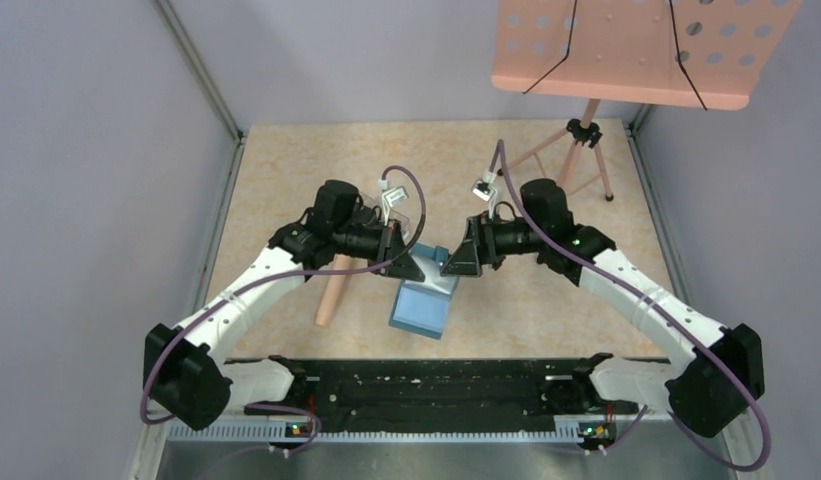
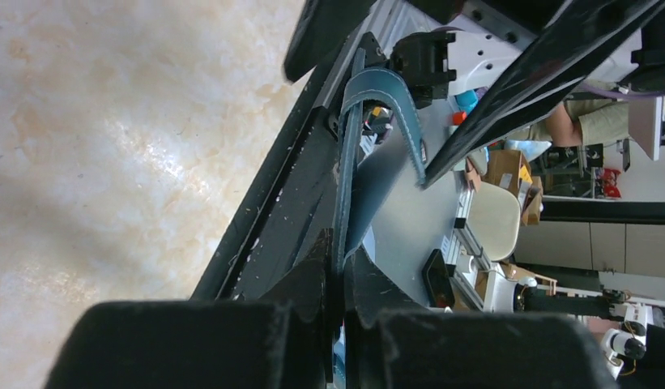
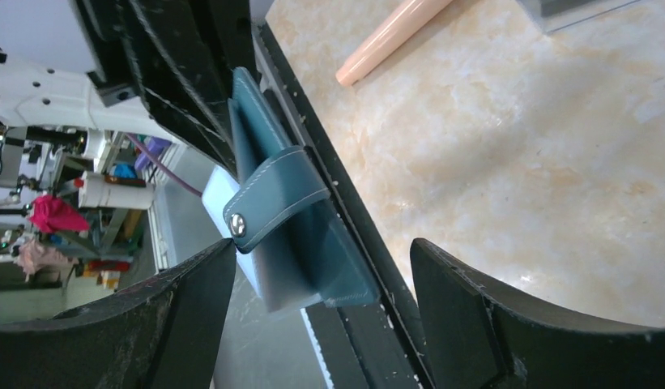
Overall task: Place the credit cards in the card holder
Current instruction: Open the card holder at the center of the board, then place the card holder at the center of the board, then move the storage box to the center of the board.
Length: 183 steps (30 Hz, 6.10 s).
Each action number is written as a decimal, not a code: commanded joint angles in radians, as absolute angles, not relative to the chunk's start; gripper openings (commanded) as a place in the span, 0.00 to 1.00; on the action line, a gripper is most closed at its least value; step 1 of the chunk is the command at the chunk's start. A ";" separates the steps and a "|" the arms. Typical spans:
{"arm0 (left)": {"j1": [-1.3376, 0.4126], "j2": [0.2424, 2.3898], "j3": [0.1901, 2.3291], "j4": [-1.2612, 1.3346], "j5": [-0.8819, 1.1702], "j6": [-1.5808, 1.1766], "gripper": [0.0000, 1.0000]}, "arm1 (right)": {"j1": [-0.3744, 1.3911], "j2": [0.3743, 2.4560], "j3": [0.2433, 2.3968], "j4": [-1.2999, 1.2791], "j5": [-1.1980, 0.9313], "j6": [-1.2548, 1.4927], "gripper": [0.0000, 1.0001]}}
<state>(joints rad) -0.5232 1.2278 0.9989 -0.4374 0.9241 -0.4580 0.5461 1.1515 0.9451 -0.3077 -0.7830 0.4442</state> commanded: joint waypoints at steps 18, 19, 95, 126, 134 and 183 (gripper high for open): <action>-0.507 1.128 0.909 -0.196 1.016 -0.621 0.62 | 0.509 1.163 0.846 0.183 -0.961 0.797 0.00; -0.507 1.122 0.886 -0.154 1.023 -0.649 0.62 | 0.499 1.153 0.831 0.210 -0.964 0.823 0.00; -0.501 0.970 1.000 -0.527 0.230 -0.598 0.98 | 0.505 1.333 0.518 0.093 -0.353 0.882 0.00; -0.501 1.002 0.958 -0.585 0.332 -0.483 0.98 | 0.500 1.172 0.794 -0.644 -0.142 0.642 0.85; -0.515 1.067 0.919 -0.610 0.441 -0.491 0.91 | 0.516 1.281 0.852 -0.484 -0.442 0.619 0.48; -0.528 1.887 1.603 -0.892 0.032 -0.181 0.66 | 0.520 1.612 0.853 -0.439 -0.573 0.533 0.00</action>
<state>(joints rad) -0.5350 1.8584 1.5429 -0.8593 0.0437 -0.2348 0.5316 1.5902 0.7773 -0.3943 -0.5220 0.5896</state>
